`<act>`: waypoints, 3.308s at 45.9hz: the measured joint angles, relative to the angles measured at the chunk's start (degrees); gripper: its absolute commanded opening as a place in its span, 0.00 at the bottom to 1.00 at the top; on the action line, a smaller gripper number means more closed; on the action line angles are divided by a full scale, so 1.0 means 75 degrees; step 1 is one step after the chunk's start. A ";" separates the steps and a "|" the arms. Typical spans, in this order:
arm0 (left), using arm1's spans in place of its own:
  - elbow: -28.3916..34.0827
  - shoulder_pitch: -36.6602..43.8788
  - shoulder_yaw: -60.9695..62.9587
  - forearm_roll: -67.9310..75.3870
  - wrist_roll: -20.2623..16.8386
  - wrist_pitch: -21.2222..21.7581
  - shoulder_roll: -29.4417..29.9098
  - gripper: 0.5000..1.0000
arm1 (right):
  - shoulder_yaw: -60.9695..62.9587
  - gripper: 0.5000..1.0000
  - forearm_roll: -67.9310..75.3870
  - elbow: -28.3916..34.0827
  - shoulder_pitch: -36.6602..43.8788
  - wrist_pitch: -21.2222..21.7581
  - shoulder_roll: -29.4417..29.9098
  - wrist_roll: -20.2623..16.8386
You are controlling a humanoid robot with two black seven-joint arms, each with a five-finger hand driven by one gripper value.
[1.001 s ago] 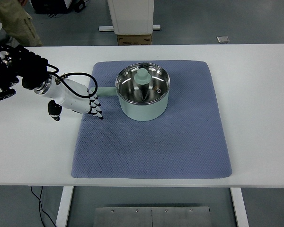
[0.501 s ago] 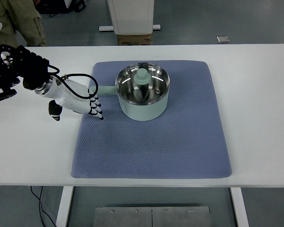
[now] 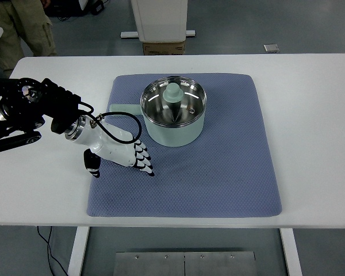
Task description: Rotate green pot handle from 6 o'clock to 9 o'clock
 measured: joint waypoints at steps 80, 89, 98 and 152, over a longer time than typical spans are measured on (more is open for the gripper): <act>0.1181 0.0984 -0.1966 -1.0457 -0.0002 0.0555 -0.0765 1.00 | 0.0000 1.00 0.0005 -0.0002 0.0003 -0.0001 -0.0001 0.0000; 0.1756 0.1157 -0.1966 -1.1474 -0.0002 0.0539 -0.0800 1.00 | 0.0000 1.00 0.0000 0.0001 0.0003 0.0000 0.0000 0.0001; 0.2155 0.1365 -0.1965 -1.2396 -0.0002 0.0547 -0.0847 1.00 | -0.0001 1.00 -0.0002 0.0000 0.0003 0.0000 0.0000 0.0000; 0.3413 0.2778 -0.2265 -1.5386 -0.0002 0.1864 -0.1245 1.00 | 0.0000 1.00 -0.0001 0.0000 0.0003 0.0000 0.0000 0.0000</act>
